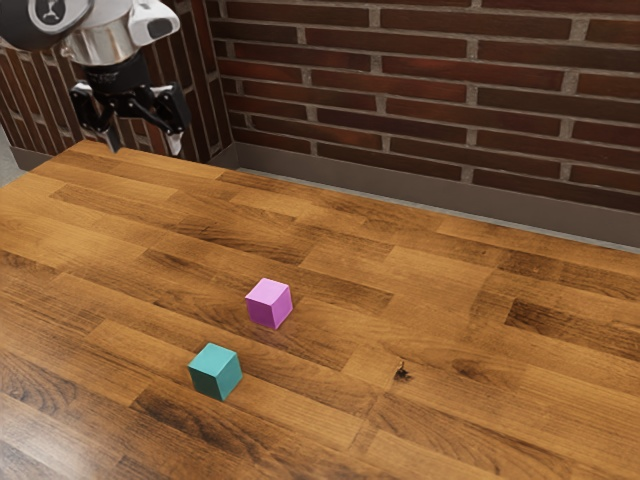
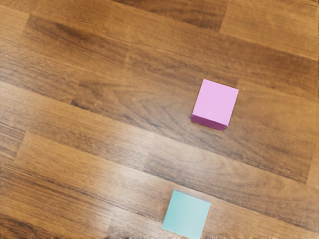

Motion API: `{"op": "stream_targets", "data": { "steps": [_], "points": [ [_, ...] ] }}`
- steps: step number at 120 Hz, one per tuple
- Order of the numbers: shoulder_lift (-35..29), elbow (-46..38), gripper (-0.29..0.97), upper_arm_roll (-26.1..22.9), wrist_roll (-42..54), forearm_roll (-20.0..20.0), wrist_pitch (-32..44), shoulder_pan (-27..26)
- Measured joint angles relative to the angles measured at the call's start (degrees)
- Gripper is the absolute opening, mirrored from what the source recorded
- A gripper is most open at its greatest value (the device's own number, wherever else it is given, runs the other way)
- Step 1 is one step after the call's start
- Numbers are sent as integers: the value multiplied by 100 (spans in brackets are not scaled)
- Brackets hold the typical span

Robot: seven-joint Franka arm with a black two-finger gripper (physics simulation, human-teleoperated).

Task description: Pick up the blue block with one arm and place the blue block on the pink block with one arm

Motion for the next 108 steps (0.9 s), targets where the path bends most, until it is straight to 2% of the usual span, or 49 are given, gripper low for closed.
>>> {"op": "stream_targets", "data": {
  "steps": [28,33,41,52,71,87,108],
  "points": [
    [82,-72,68,-95,19,59,-52,4],
    [-17,-231,68,-89,19,79,-56,-39],
    [-286,-938,68,-85,21,106,-20,-68],
    [-376,-2251,68,-74,24,61,671,-59],
    [-255,-3734,68,-192,22,-272,2257,-95],
    [-56,-4033,68,-332,51,-551,3224,-81],
    [290,-4248,68,-391,172,-690,3929,-48]
  ]
}}
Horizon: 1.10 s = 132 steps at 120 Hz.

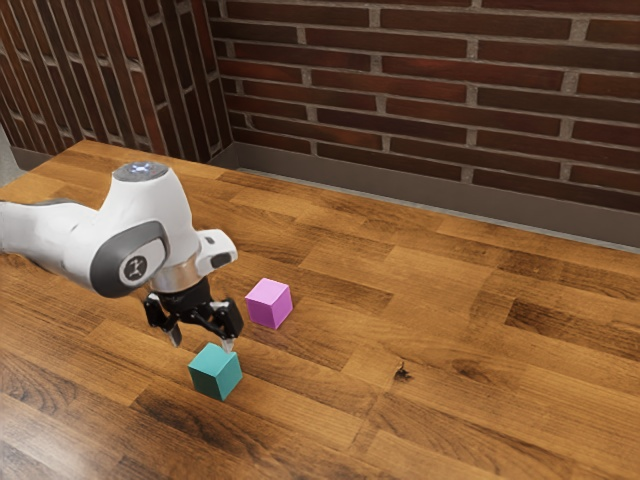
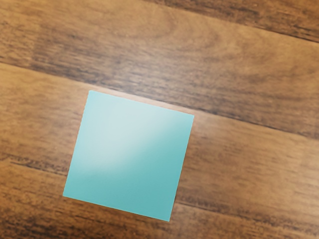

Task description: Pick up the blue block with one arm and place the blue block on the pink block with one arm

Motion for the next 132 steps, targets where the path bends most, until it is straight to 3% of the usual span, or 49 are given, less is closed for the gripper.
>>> {"op": "stream_targets", "data": {
  "steps": [57,132],
  "points": [
    [494,-395,68,-130,204,-57,831,113],
    [863,-385,68,-176,870,114,1324,312]
  ]
}}
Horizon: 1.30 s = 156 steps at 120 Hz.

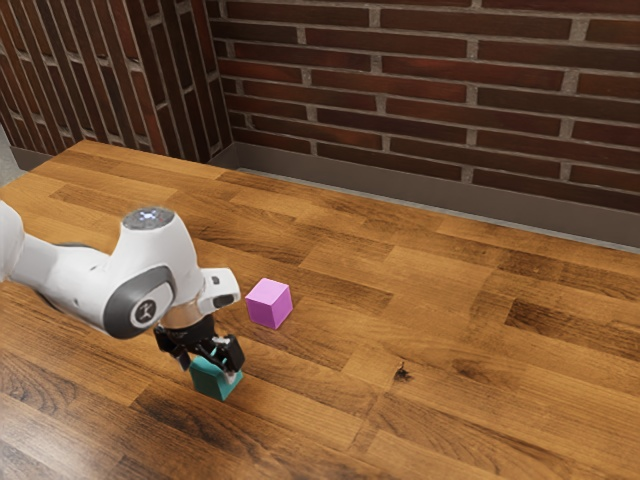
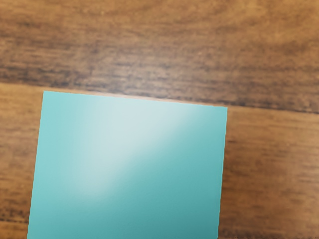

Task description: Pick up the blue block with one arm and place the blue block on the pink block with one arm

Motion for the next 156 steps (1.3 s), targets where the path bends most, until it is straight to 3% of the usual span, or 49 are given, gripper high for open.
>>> {"op": "stream_targets", "data": {
  "steps": [107,132,156],
  "points": [
    [660,276,68,0,347,161,284,169],
    [605,292,41,0,288,357,307,141],
    [435,466,35,12,158,616,312,138]
  ]
}}
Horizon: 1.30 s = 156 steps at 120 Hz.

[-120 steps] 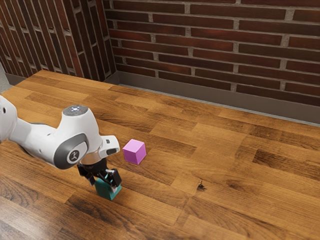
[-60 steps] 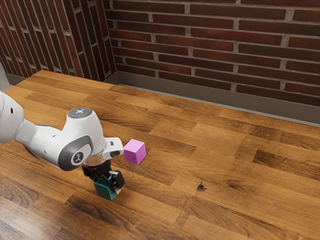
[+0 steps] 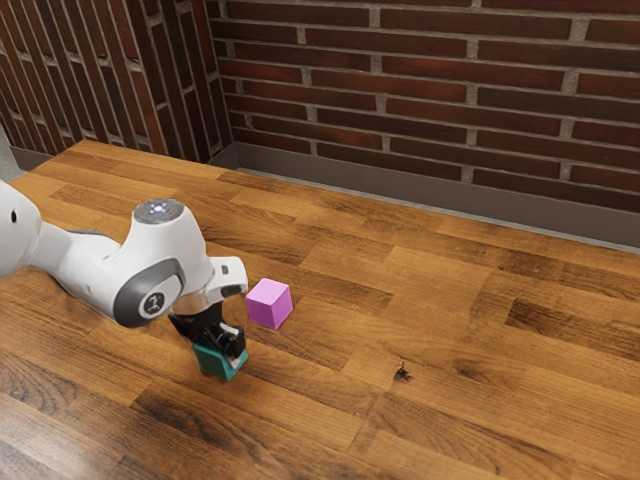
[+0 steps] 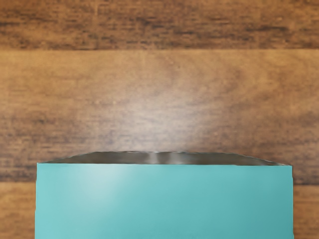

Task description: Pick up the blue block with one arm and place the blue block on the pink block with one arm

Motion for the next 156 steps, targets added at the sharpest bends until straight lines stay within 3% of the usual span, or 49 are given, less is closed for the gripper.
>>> {"op": "stream_targets", "data": {
  "steps": [25,50,106,156],
  "points": [
    [18,840,35,6,-115,509,-216,-2],
    [444,1637,35,-6,-183,825,-531,-2],
    [1180,2532,35,-12,-225,885,-862,0],
    [1407,2821,35,-19,-185,878,-897,-2]
  ]
}}
